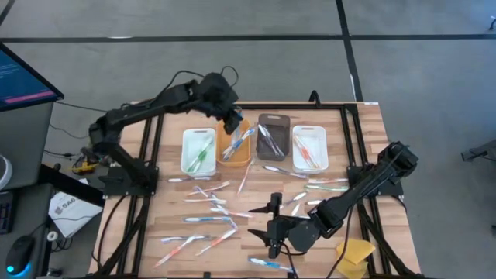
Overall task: Pick & Place Toothbrushes
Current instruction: Put the blue toothbrush into the orange bin
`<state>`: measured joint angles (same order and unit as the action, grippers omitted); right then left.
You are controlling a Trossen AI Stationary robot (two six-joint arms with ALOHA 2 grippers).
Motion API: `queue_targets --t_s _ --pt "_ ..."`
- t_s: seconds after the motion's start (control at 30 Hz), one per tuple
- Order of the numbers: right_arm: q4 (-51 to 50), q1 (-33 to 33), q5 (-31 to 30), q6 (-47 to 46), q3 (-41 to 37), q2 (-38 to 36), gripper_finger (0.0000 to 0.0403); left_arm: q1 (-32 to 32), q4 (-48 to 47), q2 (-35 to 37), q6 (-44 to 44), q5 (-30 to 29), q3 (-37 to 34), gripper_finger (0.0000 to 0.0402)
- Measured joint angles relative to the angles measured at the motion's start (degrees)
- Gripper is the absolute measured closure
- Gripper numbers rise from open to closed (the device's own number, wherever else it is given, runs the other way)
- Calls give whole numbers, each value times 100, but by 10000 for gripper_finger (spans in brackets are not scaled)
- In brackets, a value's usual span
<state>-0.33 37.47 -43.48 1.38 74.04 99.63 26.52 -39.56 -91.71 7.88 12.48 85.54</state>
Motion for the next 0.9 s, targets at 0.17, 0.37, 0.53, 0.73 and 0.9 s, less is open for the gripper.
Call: queue_targets --t_s 0.17,0.37,0.53,0.73,0.9 --pt "-185 0 4 -247 0 0 139 210 -285 -482 -35 147 0 385" --pt "-274 -17 4 -295 0 0 139 243 -264 -803 -96 167 2 385" --pt "-265 -48 4 -297 0 0 139 239 -300 -1047 -160 148 2 385" --pt "-264 -52 4 -387 0 0 139 241 -370 -1361 -152 143 4 385" --pt "-266 -50 3 -443 0 0 139 250 -395 -1571 -147 135 4 385"
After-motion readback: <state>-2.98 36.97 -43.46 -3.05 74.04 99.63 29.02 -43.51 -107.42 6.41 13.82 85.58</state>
